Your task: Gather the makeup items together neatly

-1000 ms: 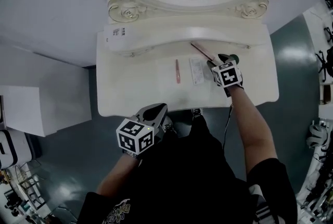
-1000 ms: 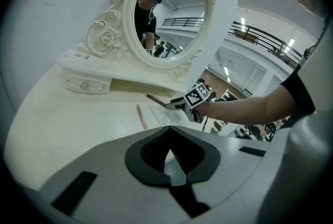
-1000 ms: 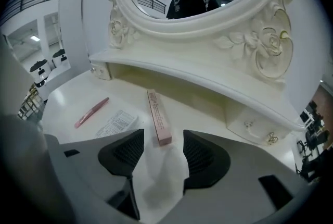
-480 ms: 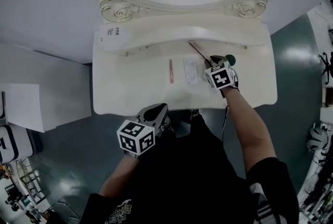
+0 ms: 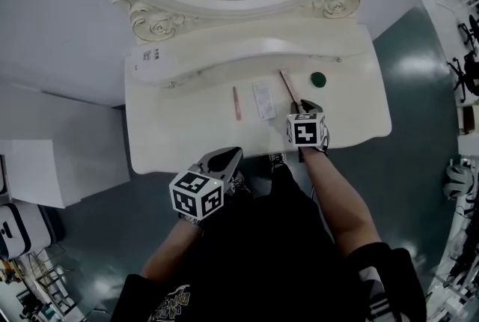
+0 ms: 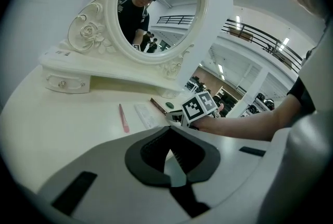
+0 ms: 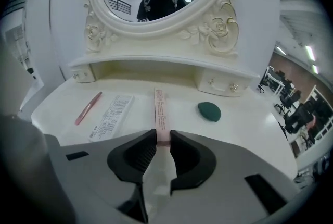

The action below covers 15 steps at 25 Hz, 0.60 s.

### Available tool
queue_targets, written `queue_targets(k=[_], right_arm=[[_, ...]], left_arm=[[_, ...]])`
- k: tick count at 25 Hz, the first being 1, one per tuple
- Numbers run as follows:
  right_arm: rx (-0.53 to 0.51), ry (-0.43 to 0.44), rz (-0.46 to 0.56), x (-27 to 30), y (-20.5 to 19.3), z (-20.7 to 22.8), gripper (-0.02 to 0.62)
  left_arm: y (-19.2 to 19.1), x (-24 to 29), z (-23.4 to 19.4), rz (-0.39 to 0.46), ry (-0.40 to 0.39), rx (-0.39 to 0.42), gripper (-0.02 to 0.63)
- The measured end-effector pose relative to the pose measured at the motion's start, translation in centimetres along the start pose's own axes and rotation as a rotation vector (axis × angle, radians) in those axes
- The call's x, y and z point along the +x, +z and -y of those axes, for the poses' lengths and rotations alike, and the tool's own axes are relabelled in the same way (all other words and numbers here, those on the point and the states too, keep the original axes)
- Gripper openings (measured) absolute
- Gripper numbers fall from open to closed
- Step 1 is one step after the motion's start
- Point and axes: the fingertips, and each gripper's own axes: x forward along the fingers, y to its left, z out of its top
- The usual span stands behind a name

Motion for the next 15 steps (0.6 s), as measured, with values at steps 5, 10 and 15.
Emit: queue_targets(k=[5,10,15], right_arm=[[0.158,-0.075,-0.016,-0.6,-2.0,0.0,0.103],[0.234,-0.122,-0.029,-1.3,-3.1,-0.7,0.103],[0.227,-0.154,-0.018,-1.4,-3.4,-0.9,0.103]], left_arm=[[-0.7,-0.9,0.0,-0.019,-0.028,0.025,0.008],[-1.0,-2.2,-0.5,-0.030,-0.044,0.046,0.008],[-1.3,-3.7,-1.4,-0.033,-0.045,0.061,0.008]])
